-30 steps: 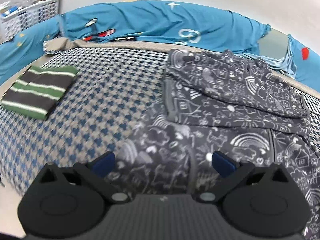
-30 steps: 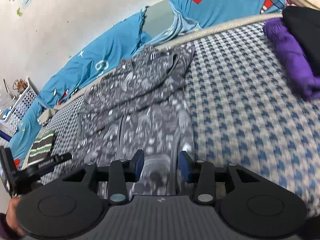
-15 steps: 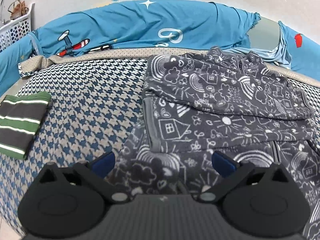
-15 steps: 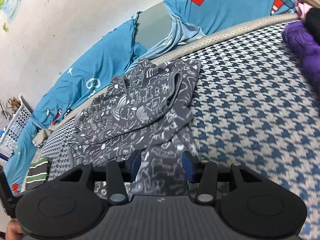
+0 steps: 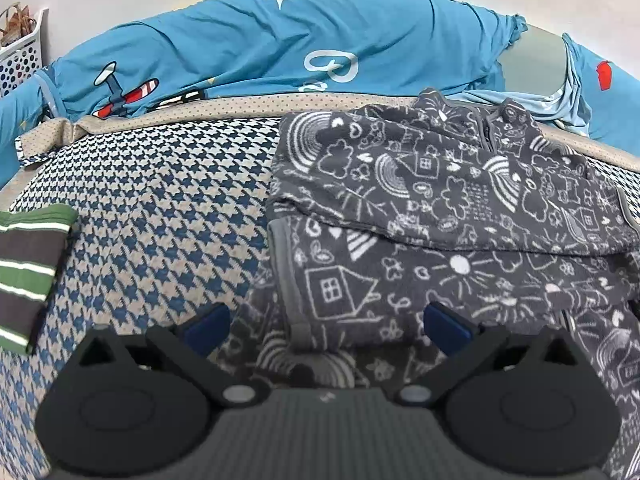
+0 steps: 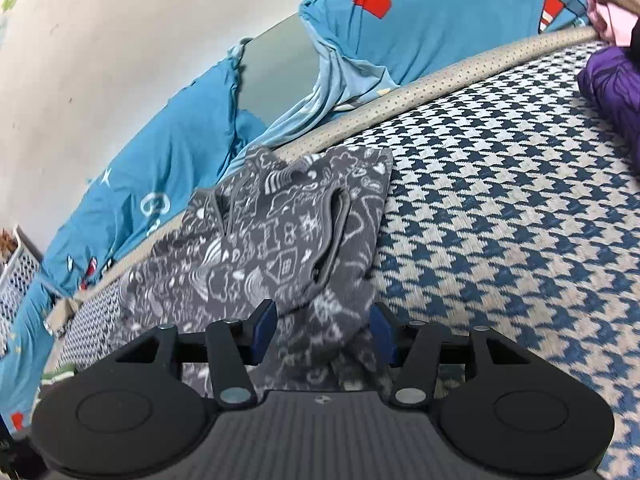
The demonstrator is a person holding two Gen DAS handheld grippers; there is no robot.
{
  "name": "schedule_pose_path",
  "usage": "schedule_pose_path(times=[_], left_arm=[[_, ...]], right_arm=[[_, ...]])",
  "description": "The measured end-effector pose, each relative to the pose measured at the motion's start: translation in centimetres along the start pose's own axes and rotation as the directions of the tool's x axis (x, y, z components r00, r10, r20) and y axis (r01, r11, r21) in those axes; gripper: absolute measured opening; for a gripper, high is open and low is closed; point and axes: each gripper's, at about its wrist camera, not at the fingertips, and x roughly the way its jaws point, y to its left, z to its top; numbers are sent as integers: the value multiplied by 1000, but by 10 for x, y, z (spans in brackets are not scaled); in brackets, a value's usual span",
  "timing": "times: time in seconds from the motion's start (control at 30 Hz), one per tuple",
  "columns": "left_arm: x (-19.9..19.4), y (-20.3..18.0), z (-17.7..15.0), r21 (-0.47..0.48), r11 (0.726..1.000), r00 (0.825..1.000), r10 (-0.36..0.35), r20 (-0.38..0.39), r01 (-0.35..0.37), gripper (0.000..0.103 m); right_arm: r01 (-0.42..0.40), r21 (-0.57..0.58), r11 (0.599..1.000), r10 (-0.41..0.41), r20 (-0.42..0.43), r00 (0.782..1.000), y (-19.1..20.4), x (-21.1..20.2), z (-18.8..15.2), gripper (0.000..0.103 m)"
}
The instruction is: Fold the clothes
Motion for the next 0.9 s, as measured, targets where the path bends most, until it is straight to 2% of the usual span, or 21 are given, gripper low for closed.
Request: schedule_pose_path(times=[0.17, 0.37, 0.8, 0.9], left_arm=[[6, -1, 5, 2, 1000, 1000, -8, -5, 8, 103], [12, 2, 8, -31, 999, 999, -31, -30, 30, 103], [21, 13, 12, -76, 996, 998, -54, -43, 51, 103], [26, 15, 13, -93, 994, 997, -60, -56, 55, 103]], right_arm=[[-15, 62, 998, 14, 15, 1000, -10, 13, 10, 52], [-23, 104, 994, 24, -12, 1000, -20, 32, 19, 52], [-50, 13, 999, 50, 8, 999, -19, 59, 26, 53], [-48, -27, 999, 48, 14, 999, -12, 66, 25, 46]])
